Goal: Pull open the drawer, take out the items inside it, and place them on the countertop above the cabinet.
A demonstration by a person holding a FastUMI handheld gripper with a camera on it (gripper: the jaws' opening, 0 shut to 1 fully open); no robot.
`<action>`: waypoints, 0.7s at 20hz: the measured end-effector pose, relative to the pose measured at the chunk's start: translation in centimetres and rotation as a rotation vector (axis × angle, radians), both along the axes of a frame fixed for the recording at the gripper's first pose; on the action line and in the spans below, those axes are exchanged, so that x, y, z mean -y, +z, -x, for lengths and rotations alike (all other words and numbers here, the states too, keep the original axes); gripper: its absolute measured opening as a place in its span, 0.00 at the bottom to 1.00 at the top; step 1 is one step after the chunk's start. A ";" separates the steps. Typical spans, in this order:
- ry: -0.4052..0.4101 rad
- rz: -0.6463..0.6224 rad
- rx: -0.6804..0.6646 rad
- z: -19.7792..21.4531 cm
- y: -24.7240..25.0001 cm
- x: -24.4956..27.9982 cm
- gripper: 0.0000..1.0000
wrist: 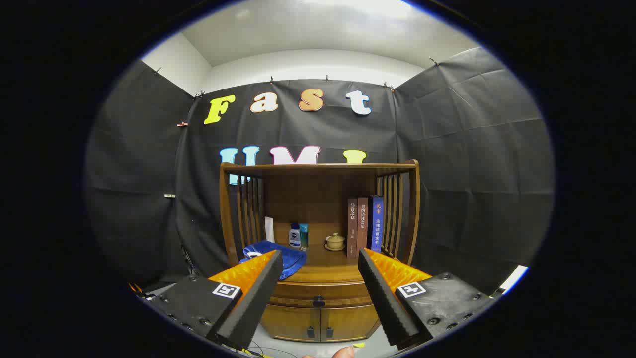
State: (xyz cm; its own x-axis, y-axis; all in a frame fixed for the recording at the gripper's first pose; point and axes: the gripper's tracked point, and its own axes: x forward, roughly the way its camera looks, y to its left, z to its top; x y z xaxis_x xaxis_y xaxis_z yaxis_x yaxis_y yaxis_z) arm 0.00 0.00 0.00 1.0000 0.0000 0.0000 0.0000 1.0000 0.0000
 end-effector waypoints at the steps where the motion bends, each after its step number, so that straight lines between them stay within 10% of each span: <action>1: 0.001 -0.001 0.002 0.1 0.1 0.0 0.99; 14: -0.005 -0.005 0.016 0.4 0.3 -0.1 0.99</action>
State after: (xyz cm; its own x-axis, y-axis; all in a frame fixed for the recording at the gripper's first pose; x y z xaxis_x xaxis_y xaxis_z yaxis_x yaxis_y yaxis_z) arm -0.37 0.05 0.27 0.9999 -0.0049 0.0156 0.0049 1.0000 0.0050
